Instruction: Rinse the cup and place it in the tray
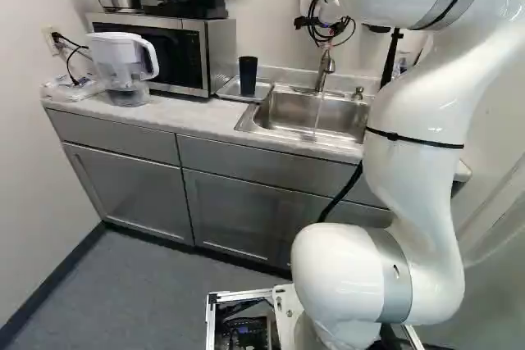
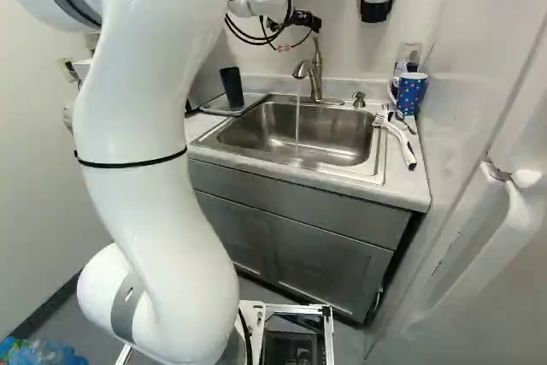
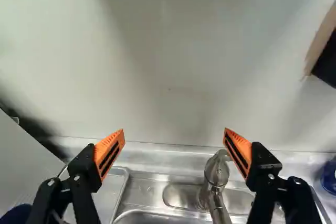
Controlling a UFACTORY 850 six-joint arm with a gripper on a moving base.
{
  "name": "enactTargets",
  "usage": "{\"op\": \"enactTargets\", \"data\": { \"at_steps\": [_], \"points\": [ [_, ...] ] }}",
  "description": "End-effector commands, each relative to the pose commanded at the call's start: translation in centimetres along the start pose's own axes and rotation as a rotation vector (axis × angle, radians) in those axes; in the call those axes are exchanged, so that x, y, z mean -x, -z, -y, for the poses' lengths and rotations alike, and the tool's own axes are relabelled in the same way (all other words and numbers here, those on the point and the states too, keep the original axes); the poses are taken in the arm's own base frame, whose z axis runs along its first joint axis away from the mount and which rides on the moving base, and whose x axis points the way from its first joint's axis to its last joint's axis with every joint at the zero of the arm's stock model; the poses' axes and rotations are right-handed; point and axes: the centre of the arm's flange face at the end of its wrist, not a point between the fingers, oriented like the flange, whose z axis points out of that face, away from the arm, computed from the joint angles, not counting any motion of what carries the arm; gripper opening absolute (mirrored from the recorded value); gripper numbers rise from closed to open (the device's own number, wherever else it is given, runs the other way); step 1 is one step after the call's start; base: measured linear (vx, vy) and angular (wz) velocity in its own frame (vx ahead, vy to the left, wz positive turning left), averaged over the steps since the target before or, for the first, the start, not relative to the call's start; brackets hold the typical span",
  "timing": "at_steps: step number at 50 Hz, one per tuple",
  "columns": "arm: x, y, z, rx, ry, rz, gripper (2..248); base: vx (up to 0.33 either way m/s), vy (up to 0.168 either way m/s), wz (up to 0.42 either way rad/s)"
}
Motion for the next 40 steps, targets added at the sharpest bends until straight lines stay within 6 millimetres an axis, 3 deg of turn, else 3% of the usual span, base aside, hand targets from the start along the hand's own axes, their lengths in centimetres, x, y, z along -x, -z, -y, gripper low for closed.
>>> {"op": "enactTargets", "data": {
  "at_steps": [40],
  "points": [
    [0.43, 0.05, -0.07, 0.007, 0.000, 0.047, 247, 0.000, 0.000, 0.000]
  ]
}}
